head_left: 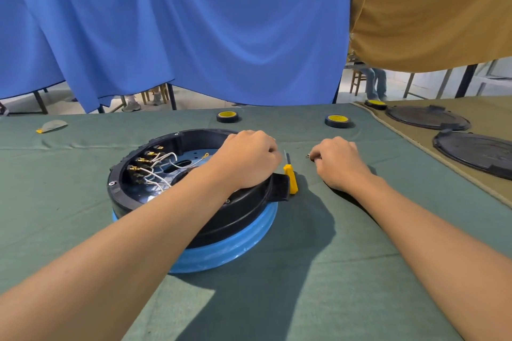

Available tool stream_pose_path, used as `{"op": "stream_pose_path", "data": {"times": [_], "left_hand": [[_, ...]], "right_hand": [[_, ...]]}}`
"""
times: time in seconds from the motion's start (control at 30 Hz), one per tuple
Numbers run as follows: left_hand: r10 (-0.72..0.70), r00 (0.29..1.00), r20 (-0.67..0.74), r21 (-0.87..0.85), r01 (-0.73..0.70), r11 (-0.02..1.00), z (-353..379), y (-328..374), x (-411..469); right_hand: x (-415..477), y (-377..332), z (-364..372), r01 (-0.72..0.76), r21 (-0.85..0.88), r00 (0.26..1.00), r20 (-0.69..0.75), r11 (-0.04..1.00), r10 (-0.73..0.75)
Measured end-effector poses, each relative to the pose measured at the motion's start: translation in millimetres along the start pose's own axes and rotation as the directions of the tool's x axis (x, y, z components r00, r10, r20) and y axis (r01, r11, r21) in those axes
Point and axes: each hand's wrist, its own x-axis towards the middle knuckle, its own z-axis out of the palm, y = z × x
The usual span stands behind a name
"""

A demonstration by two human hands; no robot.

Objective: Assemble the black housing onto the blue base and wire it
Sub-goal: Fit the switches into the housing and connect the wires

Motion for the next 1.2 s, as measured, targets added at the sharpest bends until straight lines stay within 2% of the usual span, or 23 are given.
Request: {"op": "stream_pose_path", "data": {"times": [0.1,0.27,0.37,0.4,0.47,0.53,0.6,0.7,0.73,0.77,0.93,1.0,1.1,1.2], "left_hand": [[-0.004,1.0,-0.004,-0.019,0.004,1.0,-1,1,-1],[-0.006,1.0,-0.007,-0.03,0.006,1.0,-1,2,-1],[-0.003,1.0,-0.007,-0.035,0.003,0.999,-1,3,-1],[-0.003,1.0,-0.016,-0.042,0.003,0.999,-1,3,-1],[-0.007,0.998,-0.065,-0.06,0.003,0.998,-1,2,-1],[-0.012,0.989,-0.15,-0.076,0.0,0.997,-1,2,-4],[-0.02,0.97,-0.241,-0.113,-0.008,0.994,-1,2,-5],[-0.036,0.942,-0.334,-0.188,-0.029,0.982,-4,2,-8],[-0.044,0.932,-0.358,-0.206,-0.033,0.978,-6,2,-8],[-0.05,0.922,-0.383,-0.215,-0.036,0.976,-6,2,-9],[-0.128,0.872,-0.473,-0.276,-0.009,0.961,-9,3,-11],[-0.15,0.872,-0.466,-0.295,0.007,0.956,-11,3,-11],[-0.162,0.875,-0.457,-0.312,0.013,0.95,-11,4,-12],[-0.171,0.873,-0.456,-0.317,0.02,0.948,-10,5,-13]], "right_hand": [[0,-3,0,0.024,0.016,0.998,-0.053,1.0,-0.023],[2,-6,3,0.063,0.026,0.998,-0.03,0.998,-0.062],[1,-9,-1,0.085,0.02,0.99,-0.113,0.996,-0.082],[1,-12,-4,0.09,0.071,0.983,-0.165,0.993,-0.077],[0,-23,-16,0.076,0.328,0.974,-0.226,0.941,0.0],[1,-39,-33,0.009,0.663,0.982,-0.146,0.749,0.118],[-1,-51,-50,-0.073,0.88,0.992,0.015,0.47,0.126],[-6,-60,-68,-0.23,0.973,0.972,0.229,-0.029,-0.05],[-7,-62,-71,-0.273,0.951,0.96,0.259,-0.149,-0.103],[-8,-63,-73,-0.302,0.926,0.951,0.276,-0.226,-0.14],[-10,-62,-78,-0.361,0.79,0.932,0.289,-0.495,-0.218],[-11,-60,-80,-0.365,0.755,0.931,0.288,-0.546,-0.224],[-13,-58,-77,-0.365,0.756,0.931,0.3,-0.543,-0.208],[-14,-56,-74,-0.343,0.824,0.938,0.322,-0.45,-0.125]]}}
